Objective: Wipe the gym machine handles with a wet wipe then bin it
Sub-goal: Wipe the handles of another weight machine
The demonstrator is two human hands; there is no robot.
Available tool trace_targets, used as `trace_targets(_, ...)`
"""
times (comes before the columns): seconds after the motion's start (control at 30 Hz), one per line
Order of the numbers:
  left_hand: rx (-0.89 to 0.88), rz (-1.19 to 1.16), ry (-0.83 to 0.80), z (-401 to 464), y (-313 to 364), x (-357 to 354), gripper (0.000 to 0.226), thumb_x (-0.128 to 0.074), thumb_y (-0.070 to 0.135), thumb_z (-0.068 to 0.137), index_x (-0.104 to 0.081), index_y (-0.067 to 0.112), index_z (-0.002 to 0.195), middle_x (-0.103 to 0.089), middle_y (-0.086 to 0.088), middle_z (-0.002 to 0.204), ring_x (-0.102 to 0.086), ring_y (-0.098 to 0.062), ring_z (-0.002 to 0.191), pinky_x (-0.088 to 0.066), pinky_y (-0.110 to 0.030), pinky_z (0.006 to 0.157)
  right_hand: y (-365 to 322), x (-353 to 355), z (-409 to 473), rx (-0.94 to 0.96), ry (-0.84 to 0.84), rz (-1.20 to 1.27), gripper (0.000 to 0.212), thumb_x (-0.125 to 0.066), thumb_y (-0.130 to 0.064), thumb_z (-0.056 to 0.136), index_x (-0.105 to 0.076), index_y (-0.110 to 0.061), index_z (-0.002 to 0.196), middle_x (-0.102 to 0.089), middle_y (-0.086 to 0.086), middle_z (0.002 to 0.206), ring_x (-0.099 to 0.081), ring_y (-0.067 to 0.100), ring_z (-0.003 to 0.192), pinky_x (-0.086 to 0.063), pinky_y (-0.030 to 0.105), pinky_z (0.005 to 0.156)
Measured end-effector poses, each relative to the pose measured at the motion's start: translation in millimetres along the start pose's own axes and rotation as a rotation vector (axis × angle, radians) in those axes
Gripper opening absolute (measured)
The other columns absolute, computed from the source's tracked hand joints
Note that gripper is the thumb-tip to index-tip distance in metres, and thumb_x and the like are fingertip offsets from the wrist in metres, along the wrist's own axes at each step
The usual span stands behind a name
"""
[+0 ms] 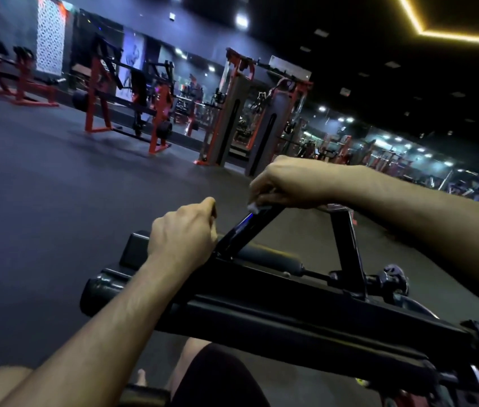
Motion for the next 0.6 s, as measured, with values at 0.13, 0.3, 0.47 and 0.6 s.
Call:
trace_targets(0.13,-0.016,-0.022,0.043,-1.4,0.3,2.4,0.009,-0.046,0.032,0.101,-0.050,0.025,0.103,-0.070,-0.005,0.095,-0.065,-0.039,0.081,-0.036,-0.036,0.064,7.7,1.3,9.0,-0.094,0.010,-0.066,0.019,-0.059,-0.022,0.098,-0.068,-0.013,0.084,-0.062,-0.006,0.073,-0.057,0.023,0.071,-0.039,0.028,0.065)
trace_targets(0.3,-0.028,-0.055,0.047,-4.1,4.4,8.5,0.007,-0.048,0.032,0.100,-0.046,0.026,0.098,-0.069,-0.005,0.094,-0.064,-0.039,0.080,-0.035,-0.035,0.063,-21.9,-34.7,31.2,-0.056,-0.131,-0.050,0.015,-0.053,-0.018,0.094,-0.067,-0.019,0.089,-0.067,0.000,0.081,-0.061,0.023,0.075,-0.054,0.040,0.070)
trace_targets(0.47,-0.030,-0.061,0.068,-4.4,3.4,13.1,0.007,-0.049,0.031,0.101,-0.050,0.024,0.101,-0.065,-0.005,0.087,-0.061,-0.041,0.078,-0.036,-0.036,0.064,-21.4,-26.3,10.5,0.051,-0.047,-0.013,0.029,-0.044,-0.039,0.099,-0.067,-0.027,0.110,-0.071,-0.007,0.101,-0.065,0.014,0.091,-0.054,0.038,0.081)
trace_targets(0.6,-0.038,-0.063,0.074,-6.0,3.2,12.6,0.007,-0.049,0.030,0.101,-0.051,0.023,0.102,-0.050,0.002,0.078,-0.043,-0.029,0.065,-0.033,-0.035,0.062,-21.6,-19.4,6.2,0.083,-0.077,0.005,0.023,-0.056,-0.029,0.099,-0.071,-0.024,0.116,-0.074,-0.008,0.105,-0.067,0.010,0.092,-0.054,0.034,0.085)
Point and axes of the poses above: each hand's wrist, its own z-axis towards the middle knuckle, its own x-axis out of the back of the hand, y = z × x, the point moved 9 cm from there along z, towards the middle knuckle
